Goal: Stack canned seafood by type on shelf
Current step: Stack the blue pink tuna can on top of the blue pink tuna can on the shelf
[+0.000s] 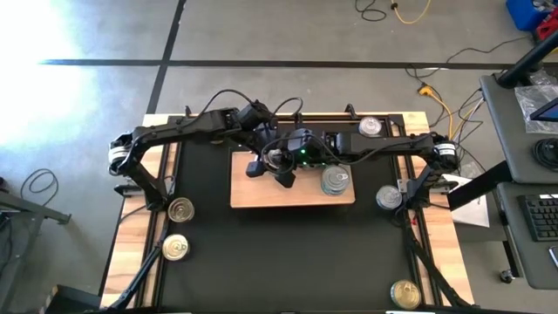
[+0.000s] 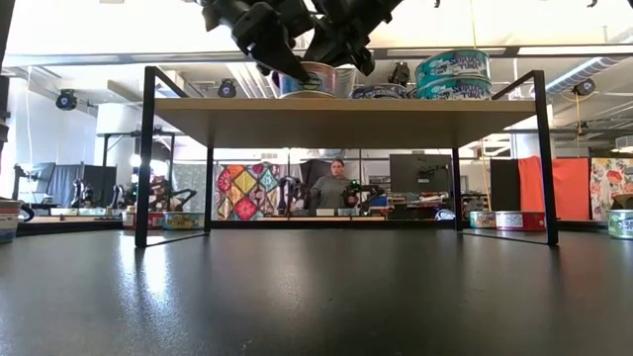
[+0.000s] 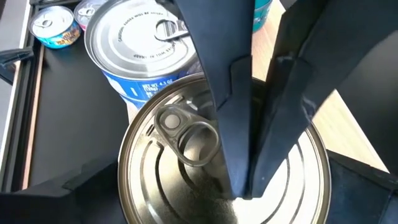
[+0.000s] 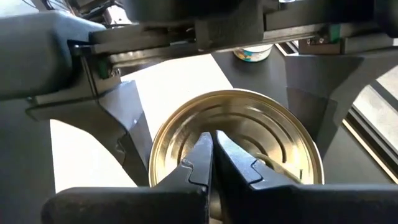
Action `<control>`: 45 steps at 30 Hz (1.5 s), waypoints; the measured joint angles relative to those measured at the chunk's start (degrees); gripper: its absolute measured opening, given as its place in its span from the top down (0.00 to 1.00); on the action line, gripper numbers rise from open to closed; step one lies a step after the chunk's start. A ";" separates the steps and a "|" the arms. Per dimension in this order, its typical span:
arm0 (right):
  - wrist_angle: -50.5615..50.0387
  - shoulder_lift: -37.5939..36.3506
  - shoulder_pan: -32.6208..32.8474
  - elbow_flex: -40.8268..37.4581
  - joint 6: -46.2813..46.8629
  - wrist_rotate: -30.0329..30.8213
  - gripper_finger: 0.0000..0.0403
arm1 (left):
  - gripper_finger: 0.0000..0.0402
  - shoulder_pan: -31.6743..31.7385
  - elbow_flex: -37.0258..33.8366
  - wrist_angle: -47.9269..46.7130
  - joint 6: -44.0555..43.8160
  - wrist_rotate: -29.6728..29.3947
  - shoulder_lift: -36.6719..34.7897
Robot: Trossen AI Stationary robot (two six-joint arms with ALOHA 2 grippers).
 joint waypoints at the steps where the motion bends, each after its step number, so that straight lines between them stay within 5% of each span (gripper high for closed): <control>1: -0.06 0.00 0.00 -0.01 -0.03 0.01 0.97 | 0.00 0.00 0.00 -0.13 0.00 0.13 -0.02; 31: -0.93 0.07 -0.09 -1.21 -2.01 -1.30 0.97 | 0.00 0.28 0.39 -5.03 8.41 -3.19 -0.44; 45: -3.60 0.02 0.00 -2.81 -1.01 -2.36 0.97 | 0.01 0.65 7.49 -19.50 8.13 -9.79 -0.40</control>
